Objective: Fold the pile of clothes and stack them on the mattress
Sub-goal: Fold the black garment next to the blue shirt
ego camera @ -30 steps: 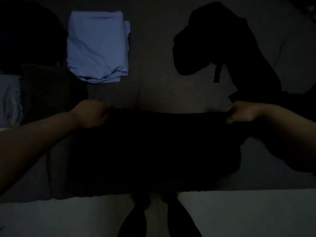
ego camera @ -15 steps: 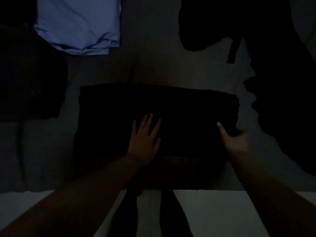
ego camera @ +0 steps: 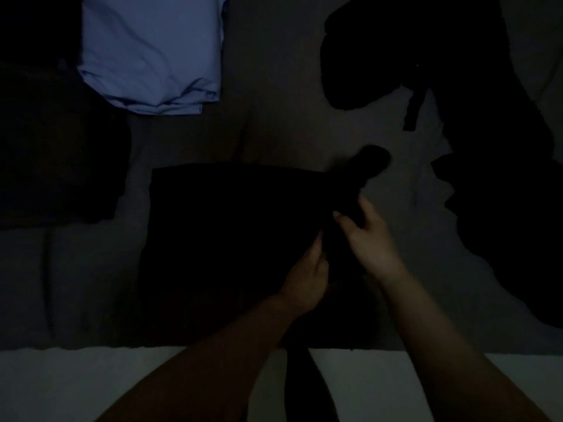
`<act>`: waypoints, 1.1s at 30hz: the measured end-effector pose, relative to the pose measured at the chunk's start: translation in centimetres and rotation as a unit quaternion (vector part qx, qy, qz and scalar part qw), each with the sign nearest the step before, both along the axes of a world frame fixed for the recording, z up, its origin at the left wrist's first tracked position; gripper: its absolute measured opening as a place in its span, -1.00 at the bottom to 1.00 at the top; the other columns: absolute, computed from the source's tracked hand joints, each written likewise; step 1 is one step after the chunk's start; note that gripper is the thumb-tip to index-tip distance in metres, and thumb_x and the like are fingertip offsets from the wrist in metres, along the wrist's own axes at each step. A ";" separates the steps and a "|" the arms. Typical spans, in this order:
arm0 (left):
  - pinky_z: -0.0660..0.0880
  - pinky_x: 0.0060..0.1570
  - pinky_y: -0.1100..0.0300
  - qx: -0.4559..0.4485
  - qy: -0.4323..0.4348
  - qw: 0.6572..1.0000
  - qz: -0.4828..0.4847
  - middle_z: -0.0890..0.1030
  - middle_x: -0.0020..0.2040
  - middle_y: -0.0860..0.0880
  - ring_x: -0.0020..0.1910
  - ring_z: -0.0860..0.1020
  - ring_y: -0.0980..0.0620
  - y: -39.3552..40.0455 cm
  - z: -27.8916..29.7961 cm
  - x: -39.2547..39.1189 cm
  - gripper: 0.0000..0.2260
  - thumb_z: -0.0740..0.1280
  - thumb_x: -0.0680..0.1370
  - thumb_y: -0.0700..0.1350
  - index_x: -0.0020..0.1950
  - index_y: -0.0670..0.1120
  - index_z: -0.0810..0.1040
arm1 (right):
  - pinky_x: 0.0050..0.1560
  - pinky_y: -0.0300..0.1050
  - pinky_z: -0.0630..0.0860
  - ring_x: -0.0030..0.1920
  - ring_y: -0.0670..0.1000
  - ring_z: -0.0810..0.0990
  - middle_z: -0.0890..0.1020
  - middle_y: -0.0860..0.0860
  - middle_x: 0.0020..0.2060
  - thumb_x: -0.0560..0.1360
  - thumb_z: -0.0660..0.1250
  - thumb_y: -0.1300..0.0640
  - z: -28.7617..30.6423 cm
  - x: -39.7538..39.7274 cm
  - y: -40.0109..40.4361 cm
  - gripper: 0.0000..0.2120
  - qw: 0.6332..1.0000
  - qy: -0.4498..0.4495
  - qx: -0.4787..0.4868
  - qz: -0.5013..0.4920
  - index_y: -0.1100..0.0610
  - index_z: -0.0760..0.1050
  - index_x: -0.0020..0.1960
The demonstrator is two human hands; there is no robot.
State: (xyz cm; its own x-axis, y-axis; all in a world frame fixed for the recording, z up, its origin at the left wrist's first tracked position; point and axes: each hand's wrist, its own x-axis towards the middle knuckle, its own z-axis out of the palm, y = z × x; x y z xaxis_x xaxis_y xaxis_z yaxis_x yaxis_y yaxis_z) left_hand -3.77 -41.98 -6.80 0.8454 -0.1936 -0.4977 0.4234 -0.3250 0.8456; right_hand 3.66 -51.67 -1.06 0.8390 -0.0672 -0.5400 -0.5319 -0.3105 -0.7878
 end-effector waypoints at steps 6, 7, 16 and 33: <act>0.36 0.20 0.21 0.138 0.059 0.969 0.196 0.49 0.30 -0.16 0.28 0.46 -0.15 9.2 0.4 -1.9 -0.61 0.09 0.61 -0.23 0.46 -0.13 0.27 | 0.29 -0.32 0.22 0.39 -0.02 0.32 0.32 -0.04 0.44 0.55 0.27 -0.01 -2.3 0.5 10.9 -0.38 0.963 0.048 -0.051 0.258 -0.01 0.08 0.53; 0.35 0.14 0.25 0.169 0.059 0.950 0.255 0.52 0.25 -0.17 0.24 0.49 -0.15 11.0 0.4 -1.9 -0.65 0.10 0.62 -0.25 0.41 -0.15 0.35 | 0.31 -0.22 0.29 0.38 0.03 0.36 0.34 -0.01 0.43 0.53 0.27 -0.09 -3.0 0.1 11.7 -0.35 0.947 0.081 -0.080 0.301 -0.02 0.09 0.52; 0.42 0.10 0.25 0.121 0.161 0.961 0.190 0.54 0.17 0.06 0.18 0.50 0.09 14.2 -1.0 -0.7 -0.48 0.43 0.42 0.15 0.26 -0.10 0.47 | 0.04 0.08 0.49 0.15 0.23 0.51 0.53 0.10 0.17 0.30 0.35 0.04 -4.4 -7.2 9.5 -0.51 0.797 -0.094 -0.331 0.496 0.09 0.52 0.23; 0.25 0.33 -0.04 0.379 -0.046 0.921 0.076 0.34 0.37 -0.18 0.35 0.31 -0.15 13.4 0.0 -0.9 -0.54 0.27 0.53 -0.02 0.43 -0.04 0.33 | 0.04 -0.20 0.42 0.06 0.06 0.57 0.61 0.10 0.01 0.45 0.33 -0.04 -4.3 -3.9 5.4 -0.58 0.984 -0.012 -0.166 0.061 0.23 0.53 0.17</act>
